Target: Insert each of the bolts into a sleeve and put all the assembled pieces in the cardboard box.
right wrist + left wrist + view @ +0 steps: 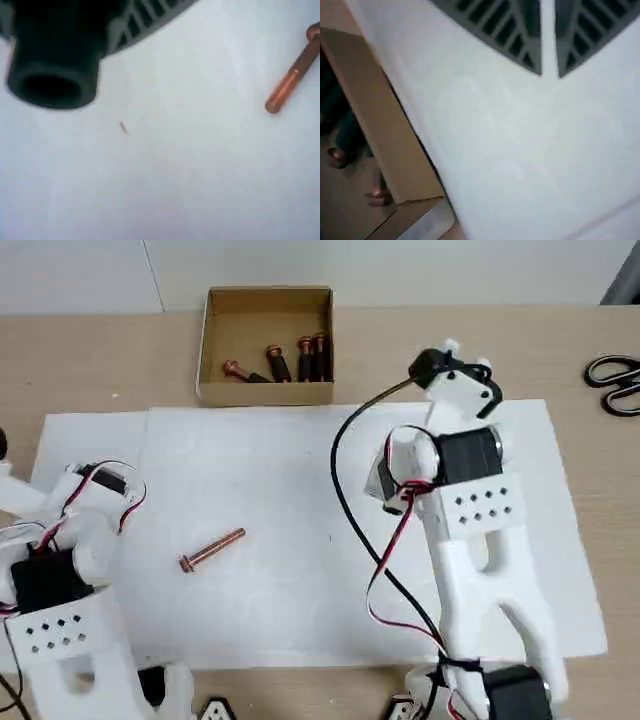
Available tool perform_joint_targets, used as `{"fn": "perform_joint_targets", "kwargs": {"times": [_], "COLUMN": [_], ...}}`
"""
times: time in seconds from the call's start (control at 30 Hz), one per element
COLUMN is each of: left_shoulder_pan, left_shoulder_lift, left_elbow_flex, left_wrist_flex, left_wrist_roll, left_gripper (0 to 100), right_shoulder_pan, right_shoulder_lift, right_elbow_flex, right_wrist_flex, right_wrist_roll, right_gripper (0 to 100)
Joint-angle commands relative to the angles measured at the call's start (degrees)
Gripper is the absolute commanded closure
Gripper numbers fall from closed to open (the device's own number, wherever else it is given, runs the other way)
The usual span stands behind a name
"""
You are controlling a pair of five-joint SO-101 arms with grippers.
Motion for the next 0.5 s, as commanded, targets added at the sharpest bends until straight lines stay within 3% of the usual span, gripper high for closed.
{"fn": "perform_joint_targets", "kwargs": {"times": [0.0,0.3,0.47], "left_shoulder_pan": [0.0,4.8,11.5], "left_shoulder_lift": [-0.9,-0.4,-0.4], "left_elbow_flex": [-0.1,2.7,8.3], "left_wrist_flex": [-2.3,-2.8,-8.5], "left_wrist_roll": [3.8,5.5,3.7], "left_gripper": [99,99,99], "right_shoulder_pan": [0.7,0.7,0.7], "right_shoulder_lift": [-3.2,-5.0,-5.1], "right_elbow_flex": [1.6,5.1,8.4], "right_wrist_flex": [0.6,0.5,-1.4], "right_wrist_roll": [0.3,-1.3,-1.3], "right_gripper": [99.5,99.5,99.5]}}
